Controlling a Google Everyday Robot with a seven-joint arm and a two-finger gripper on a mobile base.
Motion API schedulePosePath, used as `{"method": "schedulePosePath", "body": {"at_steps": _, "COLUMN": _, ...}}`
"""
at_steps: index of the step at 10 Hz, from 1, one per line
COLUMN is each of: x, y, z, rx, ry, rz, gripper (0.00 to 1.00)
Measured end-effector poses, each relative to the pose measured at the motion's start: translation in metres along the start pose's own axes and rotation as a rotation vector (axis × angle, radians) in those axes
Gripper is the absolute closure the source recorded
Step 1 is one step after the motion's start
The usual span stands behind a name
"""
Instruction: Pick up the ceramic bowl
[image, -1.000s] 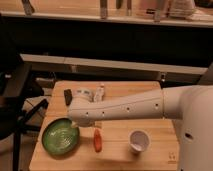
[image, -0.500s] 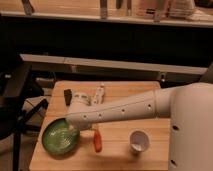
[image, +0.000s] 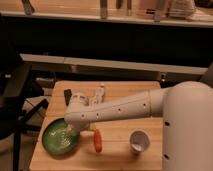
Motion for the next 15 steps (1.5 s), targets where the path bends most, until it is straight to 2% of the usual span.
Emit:
{"method": "schedulePosePath", "body": {"at_steps": 8, "x": 0.002, "y": -0.005, "z": 0.010, "rx": 0.018, "ry": -0.055, "rz": -0.070, "gripper": 0.20}}
{"method": "schedulePosePath", "body": {"at_steps": 15, "x": 0.001, "y": -0.006, "z": 0.022, "rx": 0.025, "ry": -0.083, "rz": -0.110, "gripper": 0.20}}
